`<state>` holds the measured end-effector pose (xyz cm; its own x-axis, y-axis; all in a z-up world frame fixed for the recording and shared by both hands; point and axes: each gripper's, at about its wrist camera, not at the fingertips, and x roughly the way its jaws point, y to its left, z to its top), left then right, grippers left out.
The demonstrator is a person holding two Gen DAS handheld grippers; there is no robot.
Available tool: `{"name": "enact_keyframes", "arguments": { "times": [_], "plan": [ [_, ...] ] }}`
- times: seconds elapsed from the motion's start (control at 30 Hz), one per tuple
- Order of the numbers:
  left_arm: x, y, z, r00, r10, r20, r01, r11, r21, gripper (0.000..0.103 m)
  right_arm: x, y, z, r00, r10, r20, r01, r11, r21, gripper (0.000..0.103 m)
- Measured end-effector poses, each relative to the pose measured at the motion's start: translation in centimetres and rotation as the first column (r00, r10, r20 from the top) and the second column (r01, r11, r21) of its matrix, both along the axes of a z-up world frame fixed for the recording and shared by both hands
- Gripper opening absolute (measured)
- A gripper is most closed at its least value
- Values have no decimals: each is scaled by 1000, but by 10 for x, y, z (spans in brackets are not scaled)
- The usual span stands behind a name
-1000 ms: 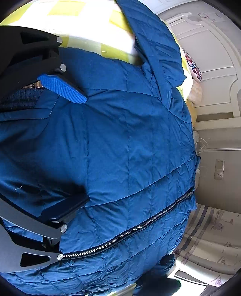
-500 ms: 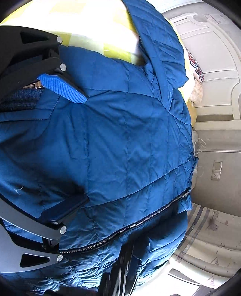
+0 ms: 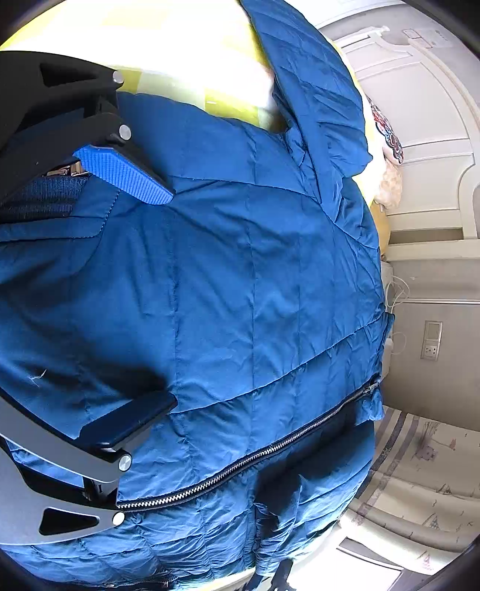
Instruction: Fold large clothes
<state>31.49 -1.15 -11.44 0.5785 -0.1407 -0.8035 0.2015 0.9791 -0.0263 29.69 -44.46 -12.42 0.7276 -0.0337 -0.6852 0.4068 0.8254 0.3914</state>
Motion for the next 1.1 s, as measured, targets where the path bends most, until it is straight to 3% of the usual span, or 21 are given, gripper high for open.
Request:
{"name": "enact_keyframes", "arguments": {
  "times": [0.03,0.07,0.2,0.3,0.37,0.4,0.43,0.5,0.6,0.63,0.7,0.8,0.9,0.93,1.0,1.07,1.1],
  "plan": [
    [0,0,0,1000,0,0,0,1000,-2,98,0,6,6,1000,10,21,-9,999,-31,30],
    [0,0,0,1000,0,0,0,1000,-3,98,-4,15,16,997,33,68,-30,999,-44,24],
    [1,0,0,1000,1,0,-1,1000,0,99,-5,72,61,965,146,218,-126,987,-104,21],
    [1,0,0,1000,1,-1,-1,1000,-1,99,13,129,93,912,295,286,-272,955,-118,21],
    [1,0,0,1000,1,0,-1,1000,-2,99,30,180,104,841,450,301,-434,892,-122,29],
    [1,0,0,1000,1,1,-1,1000,-3,99,39,203,107,793,529,302,-520,846,-119,46],
    [0,1,0,1000,2,3,-2,1000,-6,99,46,218,110,770,567,294,-555,822,-131,59],
    [0,3,0,1000,5,3,-5,1000,-23,99,47,244,113,754,602,264,-565,799,-208,60],
    [-1,6,1,1000,10,4,-9,999,-46,99,37,229,109,778,567,271,-522,823,-223,60],
    [-1,6,0,1000,10,4,-10,999,-47,99,36,217,106,804,534,261,-488,844,-224,60],
    [-1,5,0,1000,9,4,-9,999,-42,99,28,178,91,892,412,185,-353,892,-284,60],
    [-1,4,0,1000,9,5,-9,999,-41,99,38,122,53,968,250,10,-228,901,-369,60],
    [-1,5,0,1000,7,4,-7,999,-48,99,47,76,0,977,142,-160,-191,917,-351,60],
    [-1,6,1,1000,4,2,-4,998,-60,99,47,62,-12,975,145,-165,-187,942,-277,60],
    [0,9,4,1000,0,-22,-2,996,-92,99,44,53,-9,984,130,-121,-157,957,-244,60],
    [2,15,12,997,-35,-66,20,977,-213,99,48,54,-14,980,145,-139,-176,953,-247,62],
    [4,20,20,994,-64,-88,32,947,-319,99,50,53,-15,979,147,-139,-178,952,-250,64]
  ]
}}
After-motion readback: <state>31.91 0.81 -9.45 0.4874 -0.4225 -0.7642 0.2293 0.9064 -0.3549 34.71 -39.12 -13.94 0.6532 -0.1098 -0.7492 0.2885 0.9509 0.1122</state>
